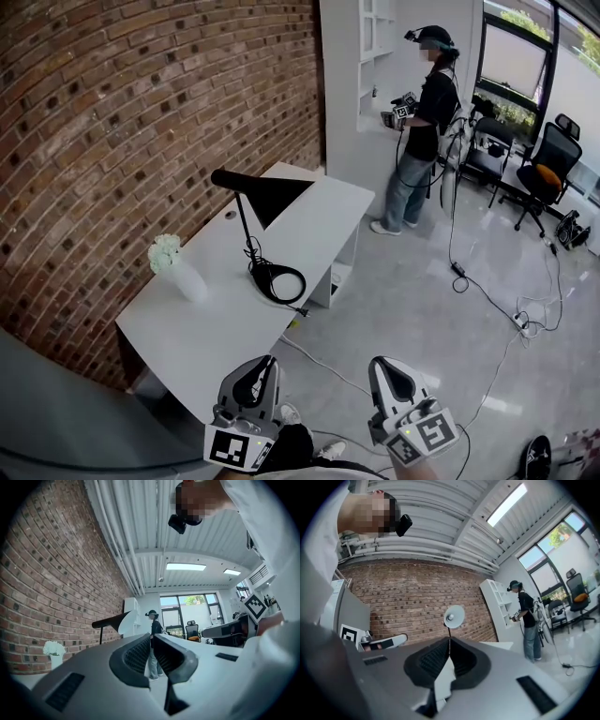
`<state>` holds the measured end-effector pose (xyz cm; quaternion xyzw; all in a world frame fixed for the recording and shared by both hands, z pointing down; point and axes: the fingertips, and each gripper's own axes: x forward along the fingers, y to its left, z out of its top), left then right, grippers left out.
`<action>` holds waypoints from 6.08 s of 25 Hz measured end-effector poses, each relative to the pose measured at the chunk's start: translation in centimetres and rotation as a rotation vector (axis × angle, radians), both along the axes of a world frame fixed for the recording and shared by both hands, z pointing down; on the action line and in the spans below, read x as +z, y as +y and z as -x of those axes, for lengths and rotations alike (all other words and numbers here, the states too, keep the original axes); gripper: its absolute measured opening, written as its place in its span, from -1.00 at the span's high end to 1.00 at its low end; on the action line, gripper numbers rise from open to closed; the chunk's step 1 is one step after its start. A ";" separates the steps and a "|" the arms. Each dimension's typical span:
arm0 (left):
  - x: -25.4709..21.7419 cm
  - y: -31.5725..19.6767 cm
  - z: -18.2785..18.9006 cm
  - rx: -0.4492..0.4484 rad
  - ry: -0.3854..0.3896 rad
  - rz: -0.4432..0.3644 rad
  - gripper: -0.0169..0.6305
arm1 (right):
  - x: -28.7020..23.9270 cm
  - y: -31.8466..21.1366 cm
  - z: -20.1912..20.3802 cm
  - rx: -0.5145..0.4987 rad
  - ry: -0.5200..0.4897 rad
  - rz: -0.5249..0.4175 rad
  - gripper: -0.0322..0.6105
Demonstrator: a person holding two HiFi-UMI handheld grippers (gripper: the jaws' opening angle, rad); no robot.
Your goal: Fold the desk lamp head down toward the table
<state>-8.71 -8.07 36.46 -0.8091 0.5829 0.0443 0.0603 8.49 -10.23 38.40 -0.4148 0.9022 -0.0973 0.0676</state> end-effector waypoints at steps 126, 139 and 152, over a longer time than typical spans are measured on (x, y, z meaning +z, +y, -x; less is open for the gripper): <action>4.6 -27.6 1.4 0.307 -0.283 0.122 0.26 | 4.1 -16.1 3.9 -0.014 0.007 0.098 0.84; 6.9 -29.2 3.0 0.299 -0.295 0.149 0.26 | 4.7 -16.9 4.2 0.002 0.028 0.122 0.84; 5.4 -27.0 3.5 0.248 -0.177 0.101 0.27 | 3.9 -16.7 5.0 -0.006 0.042 0.091 0.84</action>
